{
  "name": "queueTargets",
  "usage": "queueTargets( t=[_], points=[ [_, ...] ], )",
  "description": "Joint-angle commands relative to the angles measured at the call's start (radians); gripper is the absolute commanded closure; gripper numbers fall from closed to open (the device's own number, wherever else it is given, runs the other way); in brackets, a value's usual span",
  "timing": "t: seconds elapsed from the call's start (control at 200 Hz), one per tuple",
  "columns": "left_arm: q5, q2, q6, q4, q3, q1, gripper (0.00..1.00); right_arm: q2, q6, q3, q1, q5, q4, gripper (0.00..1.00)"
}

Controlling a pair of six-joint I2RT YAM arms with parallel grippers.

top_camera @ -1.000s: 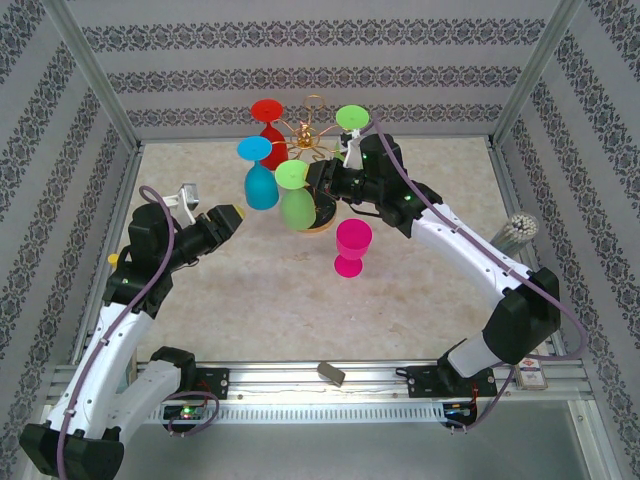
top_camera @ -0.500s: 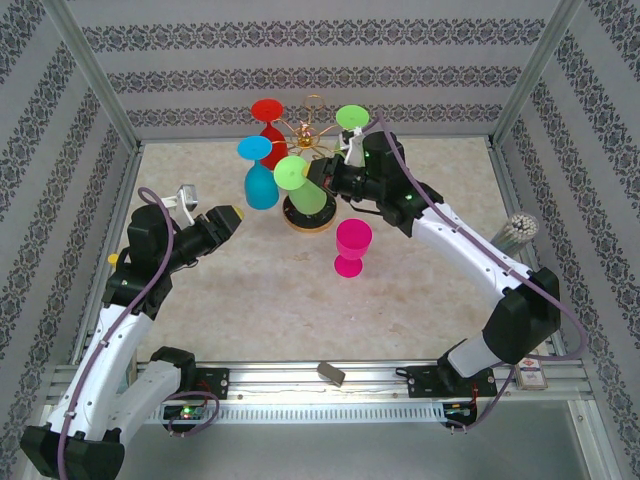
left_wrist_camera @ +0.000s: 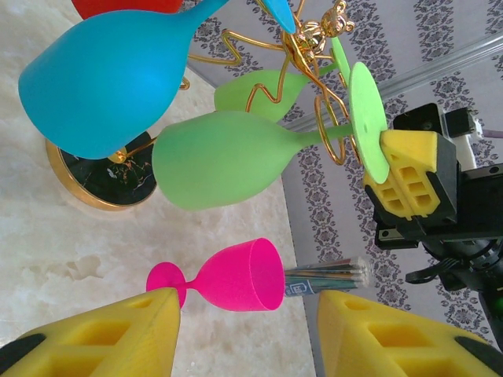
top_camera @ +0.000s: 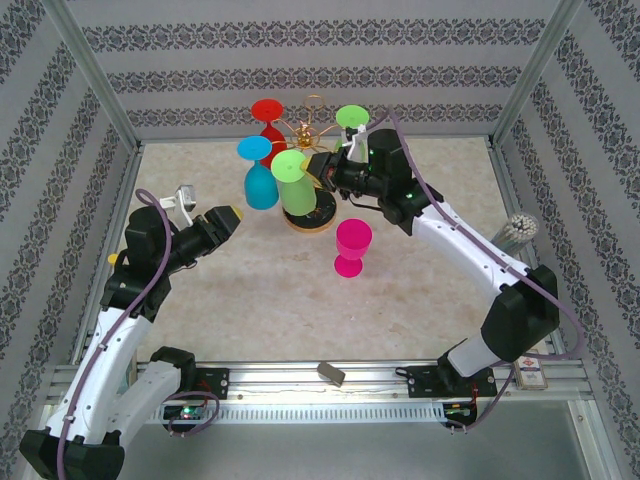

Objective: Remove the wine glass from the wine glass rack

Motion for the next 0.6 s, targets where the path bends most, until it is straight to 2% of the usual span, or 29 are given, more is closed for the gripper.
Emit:
queueTargets(
  t=[0.0,0.595],
  points=[
    [0.008,-0.017,-0.004,0.009,0.004,0.017,0.50,0.026,0.070,0.002,-0.009,-0.039,0.093,1.00],
    [-0.001,-0.028,-0.003,-0.006,0.014,0.017,0.50,0.031,0.100,0.006,-0.018,-0.012,0.139,1.00]
  ],
)
